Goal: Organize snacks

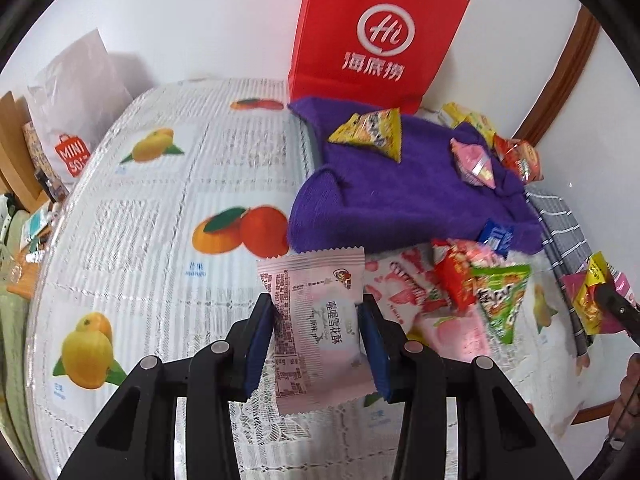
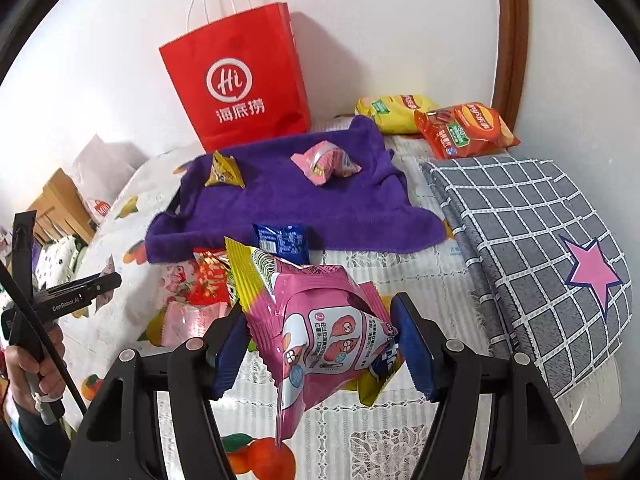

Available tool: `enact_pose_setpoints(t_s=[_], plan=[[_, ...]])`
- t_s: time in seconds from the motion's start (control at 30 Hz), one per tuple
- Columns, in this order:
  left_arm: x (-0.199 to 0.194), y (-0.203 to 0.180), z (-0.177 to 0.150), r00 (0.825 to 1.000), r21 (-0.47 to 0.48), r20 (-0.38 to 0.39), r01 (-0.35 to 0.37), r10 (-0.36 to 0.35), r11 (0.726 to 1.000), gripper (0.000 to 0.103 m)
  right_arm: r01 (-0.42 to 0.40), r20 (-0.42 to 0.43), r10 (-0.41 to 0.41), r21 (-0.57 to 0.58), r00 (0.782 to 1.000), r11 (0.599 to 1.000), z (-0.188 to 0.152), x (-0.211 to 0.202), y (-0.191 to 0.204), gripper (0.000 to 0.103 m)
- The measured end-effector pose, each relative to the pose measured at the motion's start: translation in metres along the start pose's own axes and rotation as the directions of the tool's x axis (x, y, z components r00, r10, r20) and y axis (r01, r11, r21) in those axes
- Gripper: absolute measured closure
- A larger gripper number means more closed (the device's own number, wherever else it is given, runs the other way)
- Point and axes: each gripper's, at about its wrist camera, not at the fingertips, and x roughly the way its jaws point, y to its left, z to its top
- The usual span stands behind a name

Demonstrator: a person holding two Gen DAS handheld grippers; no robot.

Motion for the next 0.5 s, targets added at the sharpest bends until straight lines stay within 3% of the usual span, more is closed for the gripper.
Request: enact_pose_setpoints(t_s=[0.5], plan=[[-0.021, -0.036, 0.04, 0.998, 0.033, 0.043, 0.034, -0.035, 0.999, 0.062, 0.004, 0.055, -0.005, 0.008, 0.998, 1.0, 0.036, -0.012, 0.005, 0.036]])
